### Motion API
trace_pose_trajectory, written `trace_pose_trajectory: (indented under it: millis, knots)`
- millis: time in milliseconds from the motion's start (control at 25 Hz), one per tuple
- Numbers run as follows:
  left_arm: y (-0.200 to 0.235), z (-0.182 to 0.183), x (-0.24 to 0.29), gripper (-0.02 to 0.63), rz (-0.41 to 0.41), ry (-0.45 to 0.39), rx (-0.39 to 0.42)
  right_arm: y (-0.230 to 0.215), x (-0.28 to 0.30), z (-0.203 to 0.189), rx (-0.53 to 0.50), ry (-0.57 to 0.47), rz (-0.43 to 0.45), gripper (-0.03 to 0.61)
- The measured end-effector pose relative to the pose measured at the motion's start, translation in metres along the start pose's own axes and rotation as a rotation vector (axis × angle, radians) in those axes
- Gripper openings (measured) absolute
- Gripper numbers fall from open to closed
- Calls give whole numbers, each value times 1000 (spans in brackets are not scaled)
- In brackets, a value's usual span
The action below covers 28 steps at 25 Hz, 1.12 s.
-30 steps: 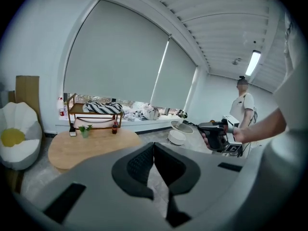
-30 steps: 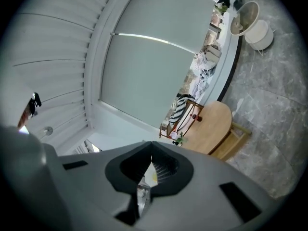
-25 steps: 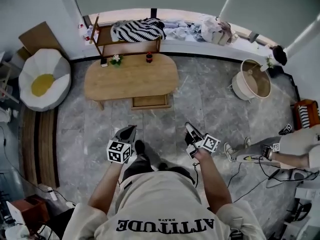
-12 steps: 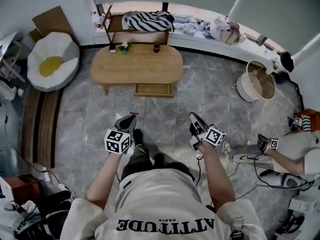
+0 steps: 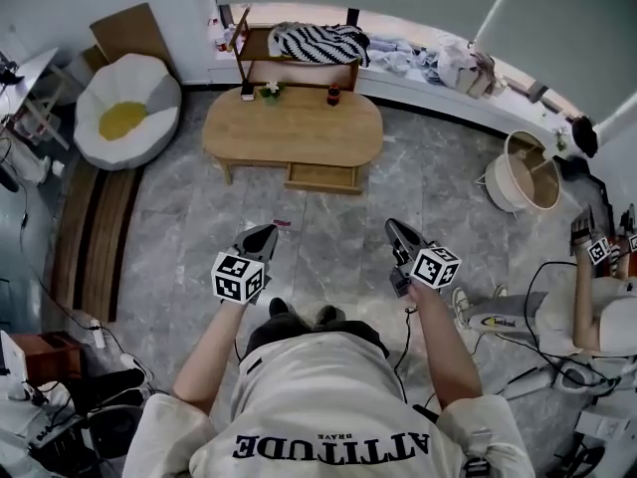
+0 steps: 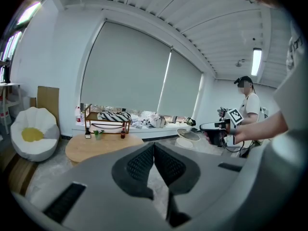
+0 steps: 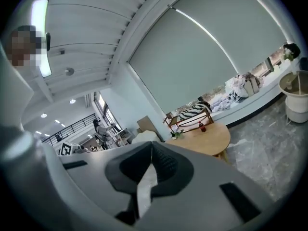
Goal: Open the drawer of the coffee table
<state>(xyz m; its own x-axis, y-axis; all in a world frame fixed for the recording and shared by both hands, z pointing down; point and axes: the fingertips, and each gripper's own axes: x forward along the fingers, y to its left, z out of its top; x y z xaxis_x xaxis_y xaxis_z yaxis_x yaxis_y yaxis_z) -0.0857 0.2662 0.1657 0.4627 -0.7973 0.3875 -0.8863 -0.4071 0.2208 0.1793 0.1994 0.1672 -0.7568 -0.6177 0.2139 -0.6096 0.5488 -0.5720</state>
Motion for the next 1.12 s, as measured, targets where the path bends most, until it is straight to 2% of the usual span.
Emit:
trace_pose_trajectory:
  millis: [200,440,1120]
  knots:
    - [17,1,-21,20,8,6,-22,11,-4,-1,-28,6,-51,18]
    - [42,2,-40,20,1,19,-27,28,3,-1,-114,20,-129,18]
    - [66,13,-41,20,-10,-4,-30,40,10,-1,-154,9,-169,18]
